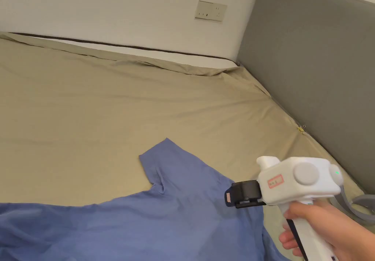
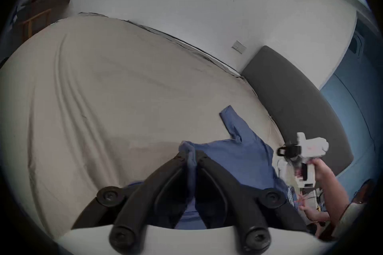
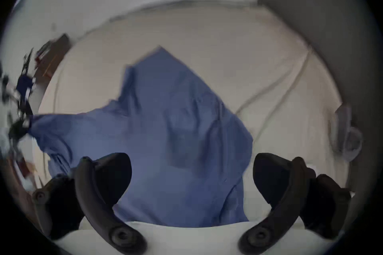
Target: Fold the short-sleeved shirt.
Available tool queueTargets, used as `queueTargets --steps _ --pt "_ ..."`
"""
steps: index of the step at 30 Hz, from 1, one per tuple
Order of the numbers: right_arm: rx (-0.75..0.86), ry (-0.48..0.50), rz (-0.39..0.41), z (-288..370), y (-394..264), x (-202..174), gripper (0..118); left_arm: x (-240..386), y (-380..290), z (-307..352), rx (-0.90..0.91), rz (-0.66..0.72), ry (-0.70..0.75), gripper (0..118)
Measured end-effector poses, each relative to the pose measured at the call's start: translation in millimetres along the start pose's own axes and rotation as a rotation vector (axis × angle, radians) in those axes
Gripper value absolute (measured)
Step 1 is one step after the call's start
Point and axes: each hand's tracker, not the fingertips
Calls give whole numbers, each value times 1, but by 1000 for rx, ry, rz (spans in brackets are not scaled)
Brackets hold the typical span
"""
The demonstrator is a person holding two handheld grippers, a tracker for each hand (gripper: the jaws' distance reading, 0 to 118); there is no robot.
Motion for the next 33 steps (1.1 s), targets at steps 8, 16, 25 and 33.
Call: queueTargets --steps 8,16,25,33 --pt "-55 -323 20 -80 33 25 118 -9 -5 -9 -37 -8 36 2" --pt "57 -225 78 -51 14 -5 51 -5 -24 -22 6 -36 131 3" --pt "559 22 202 97 -78 -76 5 23 -26 29 82 -65 41 3" --pt "908 50 208 300 -116 -114 5 32 58 145 299 -77 -79 3"
